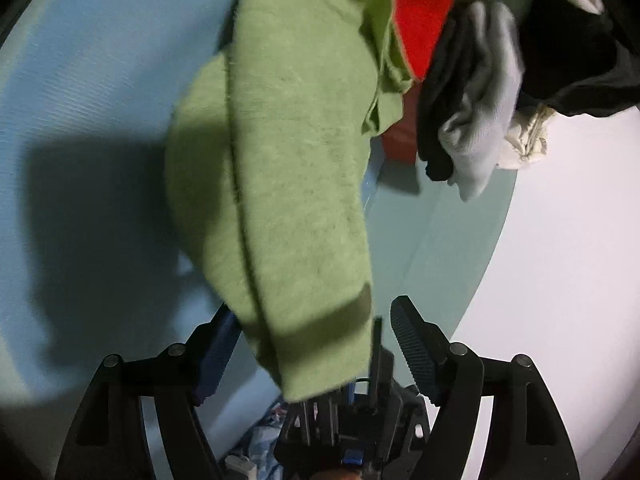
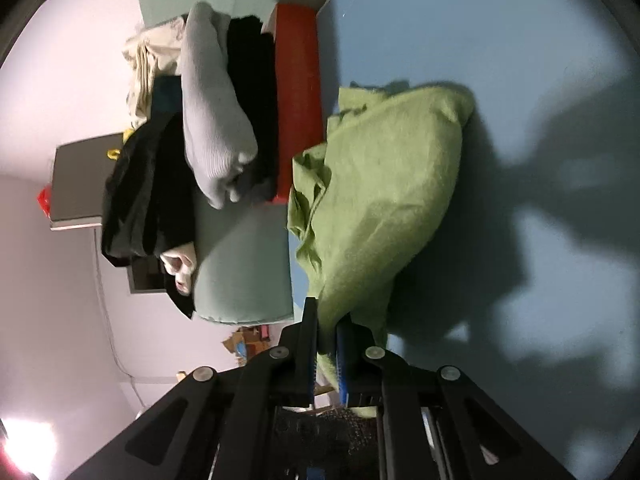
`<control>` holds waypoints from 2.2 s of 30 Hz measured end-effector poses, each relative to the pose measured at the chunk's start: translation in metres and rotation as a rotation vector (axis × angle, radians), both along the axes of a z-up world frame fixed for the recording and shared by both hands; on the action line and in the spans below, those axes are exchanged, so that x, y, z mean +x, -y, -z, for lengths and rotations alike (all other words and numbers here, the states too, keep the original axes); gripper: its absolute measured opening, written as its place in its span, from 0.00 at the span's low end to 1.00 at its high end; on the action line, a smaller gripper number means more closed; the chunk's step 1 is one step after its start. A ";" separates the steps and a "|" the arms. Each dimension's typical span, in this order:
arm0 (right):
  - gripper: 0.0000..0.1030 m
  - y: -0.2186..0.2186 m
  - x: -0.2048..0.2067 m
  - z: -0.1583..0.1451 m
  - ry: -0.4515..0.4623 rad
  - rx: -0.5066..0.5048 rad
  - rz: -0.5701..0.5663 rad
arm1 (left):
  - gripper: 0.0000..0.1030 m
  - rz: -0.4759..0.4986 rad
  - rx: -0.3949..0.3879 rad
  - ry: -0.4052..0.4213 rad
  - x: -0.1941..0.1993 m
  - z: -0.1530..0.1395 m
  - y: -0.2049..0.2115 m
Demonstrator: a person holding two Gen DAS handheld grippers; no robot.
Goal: Fold clothes
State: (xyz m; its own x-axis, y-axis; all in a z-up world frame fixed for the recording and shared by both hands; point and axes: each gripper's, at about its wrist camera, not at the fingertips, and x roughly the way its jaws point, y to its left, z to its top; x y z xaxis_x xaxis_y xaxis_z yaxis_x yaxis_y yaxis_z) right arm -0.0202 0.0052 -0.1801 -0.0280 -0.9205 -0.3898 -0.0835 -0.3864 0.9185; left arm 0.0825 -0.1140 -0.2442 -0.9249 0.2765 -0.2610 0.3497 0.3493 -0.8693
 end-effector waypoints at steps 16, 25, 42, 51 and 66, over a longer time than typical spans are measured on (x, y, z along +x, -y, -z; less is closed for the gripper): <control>0.25 -0.003 0.013 -0.014 -0.170 0.217 -0.103 | 0.09 0.139 -0.290 0.042 -0.010 -0.039 0.020; 0.68 -0.021 -0.006 0.056 0.063 0.152 0.074 | 0.09 0.198 -0.357 0.105 -0.003 -0.073 0.038; 0.12 -0.020 -0.006 -0.163 -0.543 0.365 0.259 | 0.09 0.512 -0.983 0.018 -0.018 -0.244 0.024; 0.14 -0.067 0.048 -0.268 -0.761 0.369 0.353 | 0.09 0.748 -0.896 -0.022 -0.057 -0.266 0.015; 0.13 -0.102 0.023 -0.213 -0.774 0.455 0.383 | 0.09 0.980 -1.402 0.045 -0.146 -0.237 -0.037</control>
State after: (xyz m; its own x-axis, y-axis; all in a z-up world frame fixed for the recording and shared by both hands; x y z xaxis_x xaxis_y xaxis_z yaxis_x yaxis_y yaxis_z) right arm 0.0025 0.1076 0.0330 -0.6919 -0.5619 -0.4534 0.2865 -0.7901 0.5419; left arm -0.0631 -0.0766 -0.0076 -0.5475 0.2469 -0.7996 -0.0170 -0.9586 -0.2844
